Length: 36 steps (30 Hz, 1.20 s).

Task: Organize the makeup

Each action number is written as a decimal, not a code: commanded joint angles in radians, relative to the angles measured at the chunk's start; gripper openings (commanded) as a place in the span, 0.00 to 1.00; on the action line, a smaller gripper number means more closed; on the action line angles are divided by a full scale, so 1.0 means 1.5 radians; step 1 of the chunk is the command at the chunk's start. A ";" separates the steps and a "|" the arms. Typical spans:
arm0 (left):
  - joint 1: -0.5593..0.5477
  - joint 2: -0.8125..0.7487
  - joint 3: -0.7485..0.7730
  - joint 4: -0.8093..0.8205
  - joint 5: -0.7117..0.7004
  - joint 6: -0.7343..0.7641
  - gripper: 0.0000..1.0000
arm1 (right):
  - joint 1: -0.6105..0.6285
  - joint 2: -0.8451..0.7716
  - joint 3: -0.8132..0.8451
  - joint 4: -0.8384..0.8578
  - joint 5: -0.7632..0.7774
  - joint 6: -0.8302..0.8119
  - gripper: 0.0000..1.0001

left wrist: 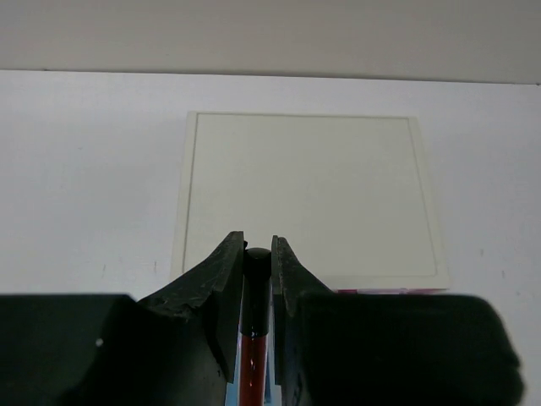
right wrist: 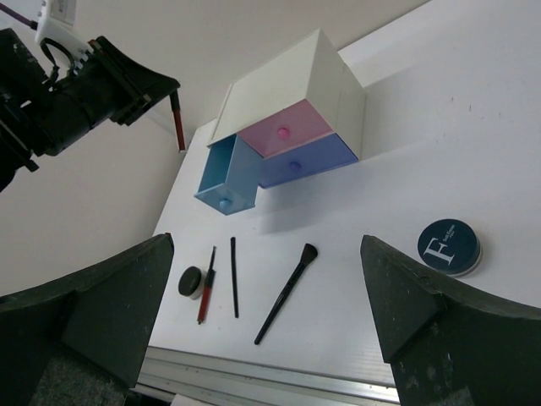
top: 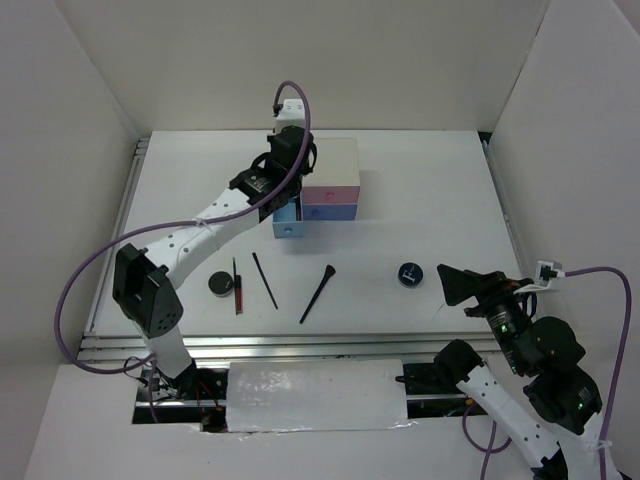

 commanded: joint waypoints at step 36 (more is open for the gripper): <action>0.038 -0.013 -0.189 0.159 0.008 -0.017 0.37 | 0.003 0.026 -0.004 0.034 -0.015 -0.002 1.00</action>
